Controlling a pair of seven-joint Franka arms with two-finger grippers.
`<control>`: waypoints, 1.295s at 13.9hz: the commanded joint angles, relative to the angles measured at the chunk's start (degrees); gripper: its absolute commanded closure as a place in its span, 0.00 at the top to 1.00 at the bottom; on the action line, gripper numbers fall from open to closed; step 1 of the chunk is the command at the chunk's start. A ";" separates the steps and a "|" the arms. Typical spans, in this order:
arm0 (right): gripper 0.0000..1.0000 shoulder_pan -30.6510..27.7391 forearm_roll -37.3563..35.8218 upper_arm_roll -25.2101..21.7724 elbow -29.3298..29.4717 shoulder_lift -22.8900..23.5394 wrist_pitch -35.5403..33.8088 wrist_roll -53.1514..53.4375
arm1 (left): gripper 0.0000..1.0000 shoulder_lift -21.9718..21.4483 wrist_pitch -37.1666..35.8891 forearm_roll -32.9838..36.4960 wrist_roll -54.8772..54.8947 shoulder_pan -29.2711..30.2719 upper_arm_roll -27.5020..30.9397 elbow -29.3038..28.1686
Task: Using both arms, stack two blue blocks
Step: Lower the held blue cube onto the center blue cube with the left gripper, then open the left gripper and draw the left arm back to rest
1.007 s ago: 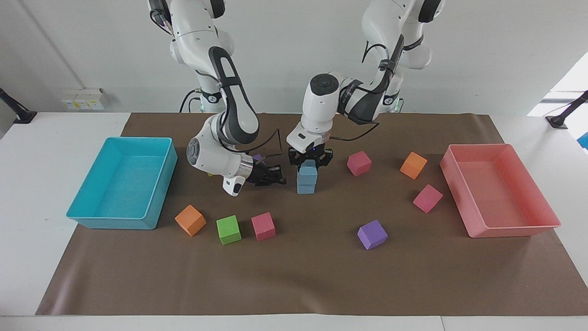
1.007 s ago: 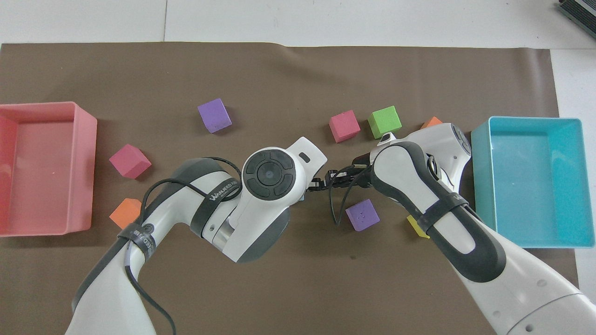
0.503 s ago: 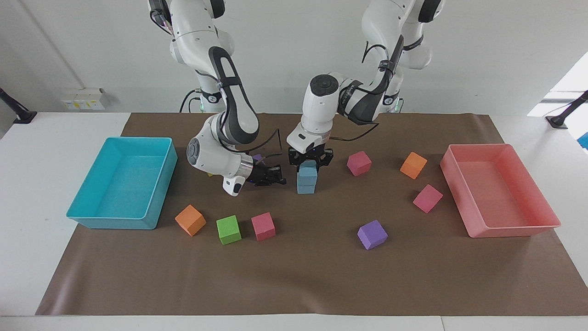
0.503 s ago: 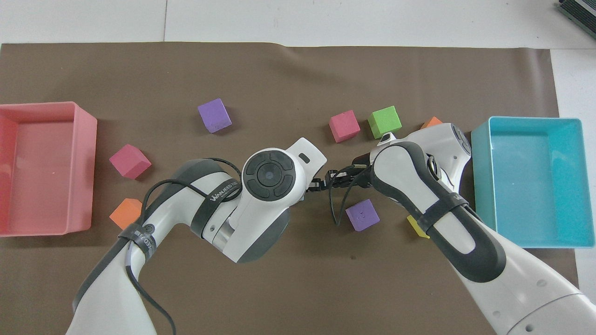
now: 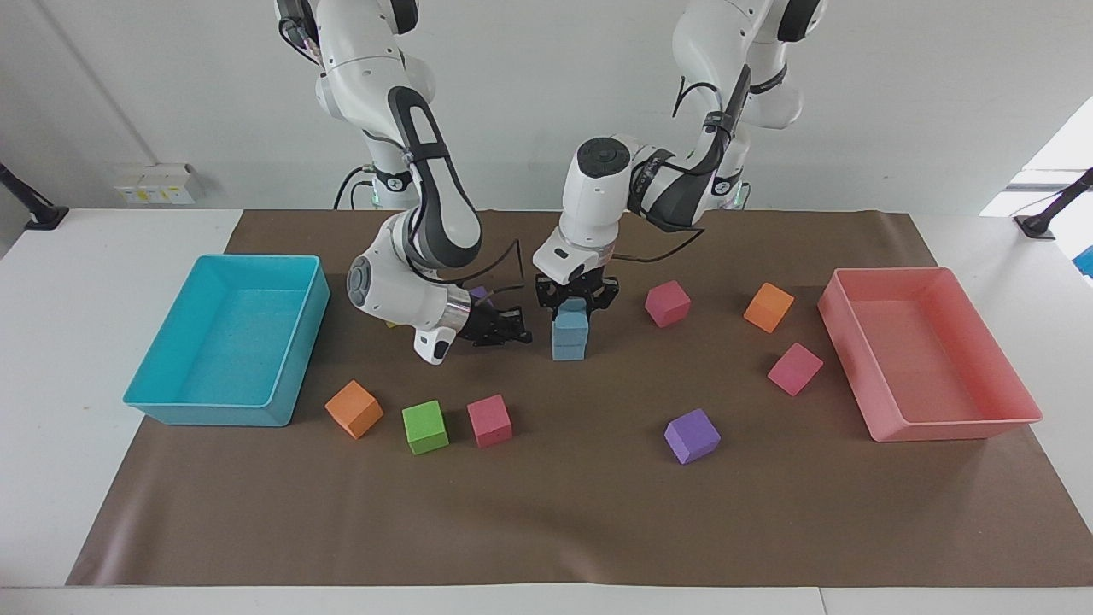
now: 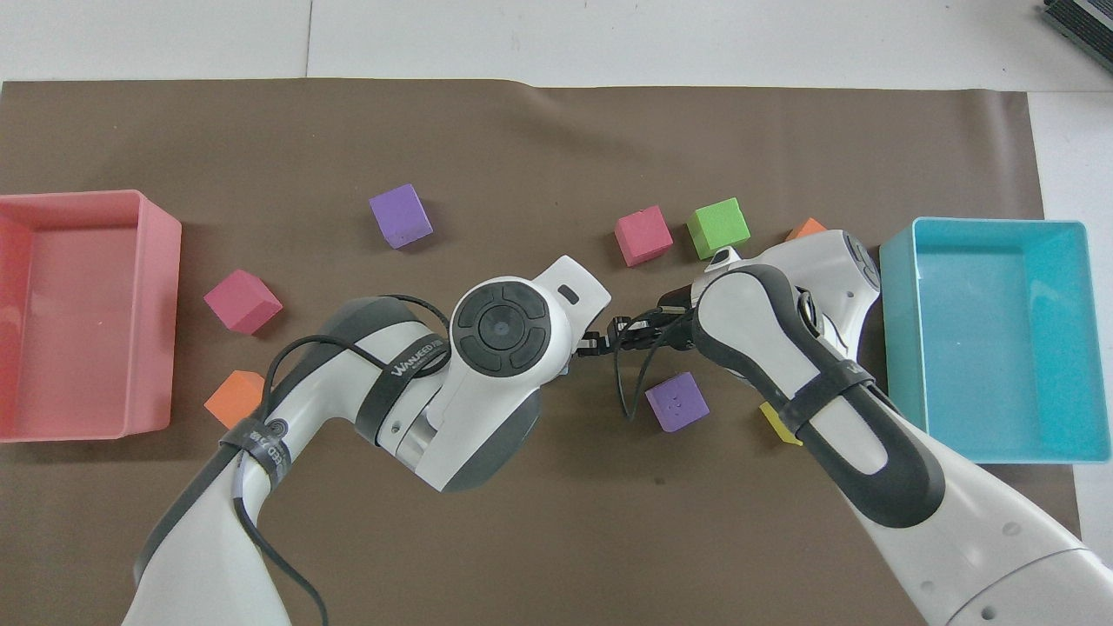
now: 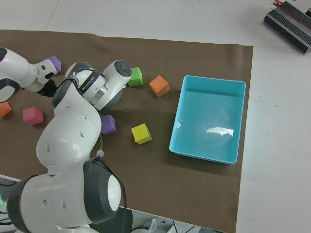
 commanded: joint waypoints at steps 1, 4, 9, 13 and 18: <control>0.00 -0.03 2.28 0.22 -0.73 -0.21 1.34 -1.18 | 0.54 -0.69 0.59 -0.67 -0.16 -0.46 0.43 -1.19; 0.00 -0.03 2.28 0.22 -0.73 -0.21 1.34 -1.18 | 1.00 -0.69 -0.20 -0.67 0.19 -0.46 0.52 -1.02; 0.00 -0.03 2.28 0.22 -0.82 -0.21 1.34 -1.18 | 1.00 -3.49 -2.12 -0.67 -0.16 0.59 1.05 -0.75; 0.00 -0.03 2.28 0.22 -0.82 -0.21 1.34 -1.09 | 1.00 -8.32 -8.53 -0.67 3.00 4.11 1.05 -1.19; 0.00 -0.03 2.28 0.22 -0.82 -0.21 1.34 -1.09 | 1.00 -15.35 -16.36 -0.58 11.86 12.44 1.14 -0.67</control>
